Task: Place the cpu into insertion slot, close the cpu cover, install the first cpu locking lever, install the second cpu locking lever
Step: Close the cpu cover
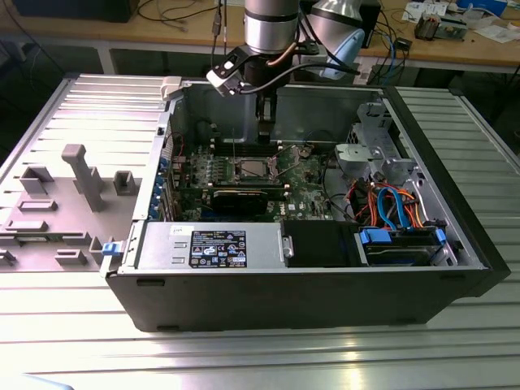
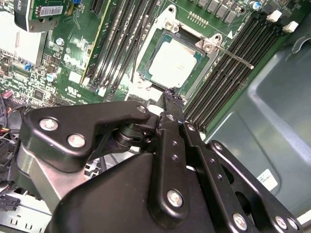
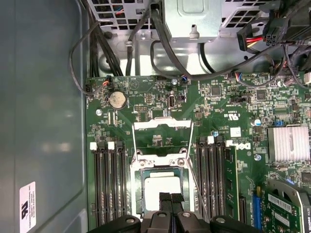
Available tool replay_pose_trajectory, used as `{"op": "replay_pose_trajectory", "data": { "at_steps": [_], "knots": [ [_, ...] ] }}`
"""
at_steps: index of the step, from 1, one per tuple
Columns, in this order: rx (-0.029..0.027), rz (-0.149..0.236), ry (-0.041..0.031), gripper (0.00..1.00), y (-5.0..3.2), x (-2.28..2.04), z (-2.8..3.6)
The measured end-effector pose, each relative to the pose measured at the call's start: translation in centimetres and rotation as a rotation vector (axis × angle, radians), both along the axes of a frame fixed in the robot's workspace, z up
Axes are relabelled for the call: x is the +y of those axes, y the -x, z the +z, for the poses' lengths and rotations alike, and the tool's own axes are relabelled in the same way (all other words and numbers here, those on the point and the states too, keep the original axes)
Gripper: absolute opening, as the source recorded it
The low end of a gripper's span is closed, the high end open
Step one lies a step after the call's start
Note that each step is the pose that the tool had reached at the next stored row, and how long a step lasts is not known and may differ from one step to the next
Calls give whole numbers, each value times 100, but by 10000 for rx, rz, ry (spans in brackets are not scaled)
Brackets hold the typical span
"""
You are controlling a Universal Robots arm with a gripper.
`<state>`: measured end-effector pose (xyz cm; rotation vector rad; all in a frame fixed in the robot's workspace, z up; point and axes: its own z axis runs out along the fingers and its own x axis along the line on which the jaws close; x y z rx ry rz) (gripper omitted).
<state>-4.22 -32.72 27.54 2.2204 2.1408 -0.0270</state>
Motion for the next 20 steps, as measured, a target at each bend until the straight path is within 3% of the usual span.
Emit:
{"op": "replay_pose_trajectory", "data": {
  "at_steps": [20],
  "knots": [
    [1, 0, 0, 11, -128, 0, 0]
  ]
}}
